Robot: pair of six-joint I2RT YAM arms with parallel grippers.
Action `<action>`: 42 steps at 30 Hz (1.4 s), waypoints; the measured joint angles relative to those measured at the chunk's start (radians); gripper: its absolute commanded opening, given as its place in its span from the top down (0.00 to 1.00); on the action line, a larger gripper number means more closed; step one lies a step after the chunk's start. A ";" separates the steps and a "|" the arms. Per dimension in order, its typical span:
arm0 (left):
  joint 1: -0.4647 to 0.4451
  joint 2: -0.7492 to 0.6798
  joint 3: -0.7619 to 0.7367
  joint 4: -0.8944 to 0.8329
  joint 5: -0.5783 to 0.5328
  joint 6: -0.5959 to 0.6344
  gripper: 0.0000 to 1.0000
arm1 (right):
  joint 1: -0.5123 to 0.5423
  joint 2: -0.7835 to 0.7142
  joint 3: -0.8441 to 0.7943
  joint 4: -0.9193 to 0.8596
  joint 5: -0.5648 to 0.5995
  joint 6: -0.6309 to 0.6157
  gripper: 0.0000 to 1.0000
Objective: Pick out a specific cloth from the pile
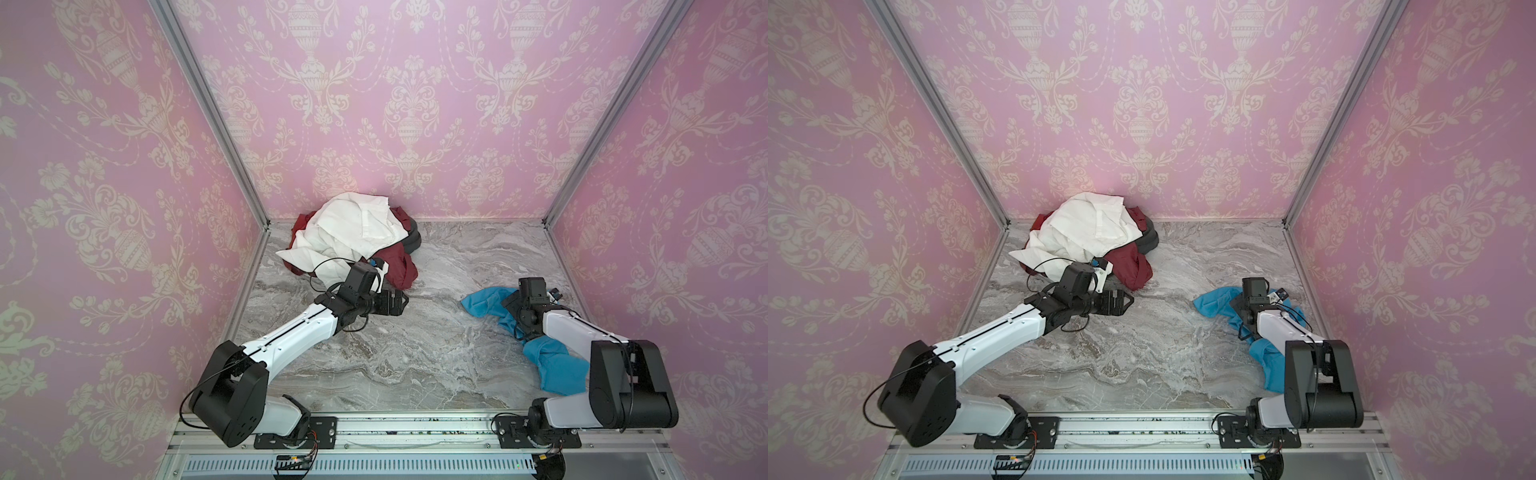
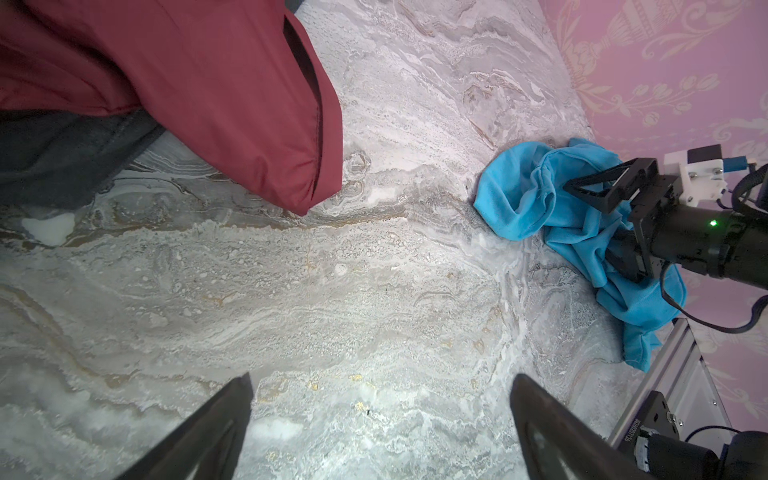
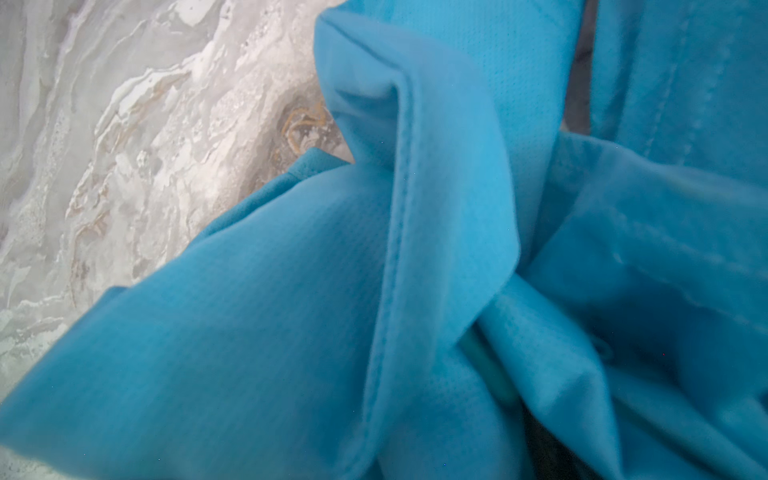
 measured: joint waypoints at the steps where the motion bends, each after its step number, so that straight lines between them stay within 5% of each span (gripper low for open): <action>1: 0.004 0.000 0.003 -0.002 -0.003 0.000 0.01 | -0.008 -0.004 0.002 -0.001 -0.005 -0.001 0.00; 11: 0.053 -0.017 0.072 -0.085 -0.112 0.013 0.01 | -0.010 -0.260 0.039 -0.014 -0.065 -0.100 0.00; 16: 0.102 -0.080 0.110 -0.140 -0.240 0.076 0.01 | 0.044 -0.411 0.049 0.002 -0.081 -0.272 0.00; 22: 0.272 -0.205 0.063 -0.083 -0.401 0.154 0.01 | 0.097 -0.532 -0.029 0.177 -0.106 -0.520 0.00; 29: 0.468 -0.203 -0.268 0.218 -0.483 0.256 0.01 | 0.102 -0.375 -0.177 0.409 -0.106 -0.720 0.00; 42: 0.542 0.035 -0.533 0.798 -0.467 0.389 0.01 | 0.101 -0.073 -0.322 0.868 -0.095 -0.884 0.00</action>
